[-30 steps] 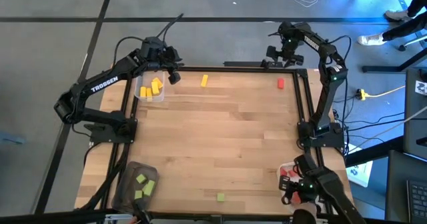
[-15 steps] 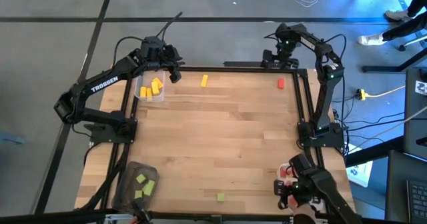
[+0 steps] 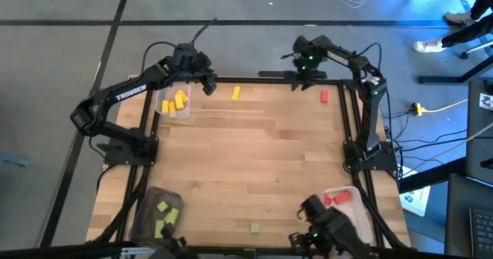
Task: Sort & place blocks by color
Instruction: Put the yellow block into the transparent bin
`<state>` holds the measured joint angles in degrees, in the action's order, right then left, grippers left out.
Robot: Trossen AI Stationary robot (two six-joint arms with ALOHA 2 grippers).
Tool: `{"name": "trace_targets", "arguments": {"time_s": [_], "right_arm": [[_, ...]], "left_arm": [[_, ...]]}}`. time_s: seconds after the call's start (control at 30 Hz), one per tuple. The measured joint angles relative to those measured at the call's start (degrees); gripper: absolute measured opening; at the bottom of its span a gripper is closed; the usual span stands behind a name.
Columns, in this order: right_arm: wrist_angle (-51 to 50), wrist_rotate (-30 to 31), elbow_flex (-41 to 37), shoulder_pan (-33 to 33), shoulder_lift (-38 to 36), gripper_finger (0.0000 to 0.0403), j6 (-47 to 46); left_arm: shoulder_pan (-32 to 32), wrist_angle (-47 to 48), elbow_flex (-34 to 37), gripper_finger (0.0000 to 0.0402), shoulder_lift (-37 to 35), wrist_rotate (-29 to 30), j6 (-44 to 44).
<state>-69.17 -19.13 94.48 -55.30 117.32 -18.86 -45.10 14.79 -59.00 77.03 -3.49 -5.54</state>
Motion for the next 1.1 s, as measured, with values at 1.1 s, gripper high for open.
{"name": "trace_targets", "arguments": {"time_s": [1.1], "right_arm": [[5.0,7.2,30.73,14.26,-10.13,0.0236,29.73]], "left_arm": [[1.57,20.11,-23.37,0.0082,31.85,-5.16,27.88]]}}
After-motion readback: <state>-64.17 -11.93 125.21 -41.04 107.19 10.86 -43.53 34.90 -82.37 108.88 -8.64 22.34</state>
